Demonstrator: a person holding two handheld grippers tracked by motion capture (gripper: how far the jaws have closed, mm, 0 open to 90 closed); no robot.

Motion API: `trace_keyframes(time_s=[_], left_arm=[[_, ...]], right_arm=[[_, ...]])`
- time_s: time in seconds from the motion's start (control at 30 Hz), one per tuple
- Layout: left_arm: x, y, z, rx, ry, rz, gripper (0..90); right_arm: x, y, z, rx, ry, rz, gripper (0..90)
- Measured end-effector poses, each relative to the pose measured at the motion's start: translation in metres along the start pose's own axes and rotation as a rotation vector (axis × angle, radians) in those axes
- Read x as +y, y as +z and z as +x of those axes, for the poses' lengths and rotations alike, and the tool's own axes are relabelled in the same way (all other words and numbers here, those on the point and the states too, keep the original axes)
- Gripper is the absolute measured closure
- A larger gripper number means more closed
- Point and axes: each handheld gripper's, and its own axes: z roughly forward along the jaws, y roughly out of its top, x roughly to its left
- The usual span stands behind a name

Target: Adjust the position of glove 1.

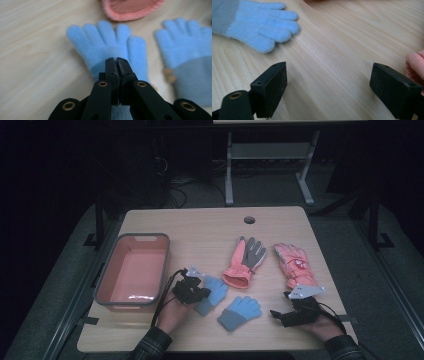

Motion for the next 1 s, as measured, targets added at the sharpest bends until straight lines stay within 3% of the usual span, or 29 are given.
trace_keyframes(time_s=[0.13, 0.23, 0.33, 0.53, 0.73, 0.87, 0.93, 1.0], left_arm=[[-0.001, 0.005, -0.009, -0.022, 0.011, 0.002, 86.0], [-0.002, 0.004, -0.009, -0.01, 0.012, -0.021, 72.9], [-0.003, -0.004, -0.005, 0.006, 0.013, -0.038, 62.1], [-0.008, -0.001, 0.008, 0.006, -0.029, -0.022, 59.3], [-0.011, 0.006, 0.007, 0.007, -0.017, 0.003, 64.4], [-0.01, 0.007, 0.004, -0.015, -0.008, 0.019, 78.4], [-0.009, 0.007, 0.004, -0.024, -0.009, 0.016, 85.5], [-0.009, 0.006, 0.004, -0.04, -0.038, -0.008, 87.1]], right_arm=[[0.0, 0.0, 0.0, 0.0, 0.0, 0.0, 13.8], [0.0, 0.0, 0.0, 0.0, 0.0, 0.0, 13.8], [0.0, 0.0, 0.0, 0.0, 0.0, 0.0, 13.7], [0.0, 0.0, 0.0, 0.0, 0.0, 0.0, 13.8], [0.0, 0.0, 0.0, 0.0, 0.0, 0.0, 13.7], [0.0, 0.0, 0.0, 0.0, 0.001, 0.0, 15.0], [0.004, -0.002, 0.001, 0.006, -0.002, 0.021, 28.7], [0.007, -0.006, 0.003, 0.028, -0.001, 0.017, 44.1]])
